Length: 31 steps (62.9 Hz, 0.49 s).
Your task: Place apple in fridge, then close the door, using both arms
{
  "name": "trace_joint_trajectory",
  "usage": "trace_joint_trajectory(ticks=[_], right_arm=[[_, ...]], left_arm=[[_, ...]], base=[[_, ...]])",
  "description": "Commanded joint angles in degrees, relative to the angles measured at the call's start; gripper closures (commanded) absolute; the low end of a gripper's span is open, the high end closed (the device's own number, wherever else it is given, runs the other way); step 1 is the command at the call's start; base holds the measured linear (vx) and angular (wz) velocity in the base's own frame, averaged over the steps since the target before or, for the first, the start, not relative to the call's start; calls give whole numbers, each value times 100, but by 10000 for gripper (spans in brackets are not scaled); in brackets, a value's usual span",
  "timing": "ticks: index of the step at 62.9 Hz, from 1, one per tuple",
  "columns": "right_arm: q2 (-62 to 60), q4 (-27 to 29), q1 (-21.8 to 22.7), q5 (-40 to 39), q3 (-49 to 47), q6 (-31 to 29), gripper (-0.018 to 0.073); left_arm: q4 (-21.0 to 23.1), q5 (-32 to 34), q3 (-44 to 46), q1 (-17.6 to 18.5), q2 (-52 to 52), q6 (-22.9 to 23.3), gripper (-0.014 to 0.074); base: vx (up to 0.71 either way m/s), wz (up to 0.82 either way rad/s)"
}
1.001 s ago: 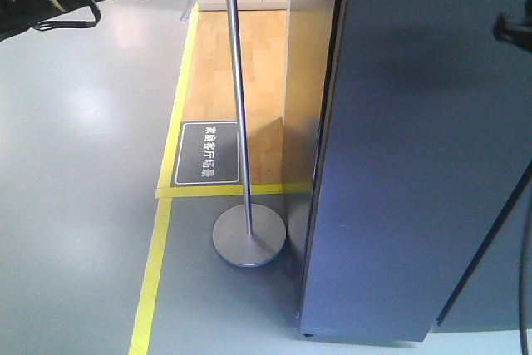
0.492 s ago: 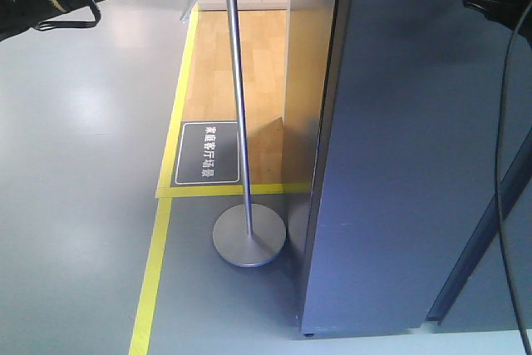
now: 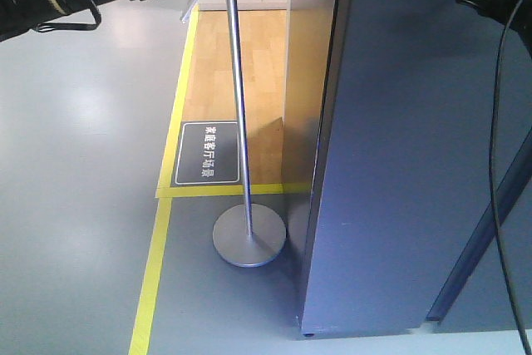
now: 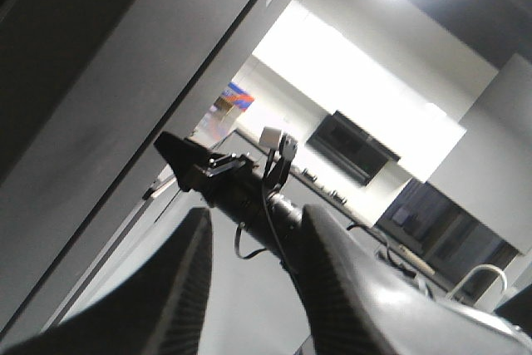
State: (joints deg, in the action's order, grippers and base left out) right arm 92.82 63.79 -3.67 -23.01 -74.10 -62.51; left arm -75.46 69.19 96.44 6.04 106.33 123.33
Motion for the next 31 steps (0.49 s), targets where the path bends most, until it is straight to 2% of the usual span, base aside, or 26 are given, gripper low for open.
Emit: trace_joint_trajectory(ticks=[1,31], right_arm=[[-224,-159,32,-55,-201,-240,106],[-224,-12,32,61,-201,-424,106]], left_arm=[[302,169,169,-8,-284,-1,335],[315,621,169,-8,-284,-1,335]], base=[[0,0],[0,0]])
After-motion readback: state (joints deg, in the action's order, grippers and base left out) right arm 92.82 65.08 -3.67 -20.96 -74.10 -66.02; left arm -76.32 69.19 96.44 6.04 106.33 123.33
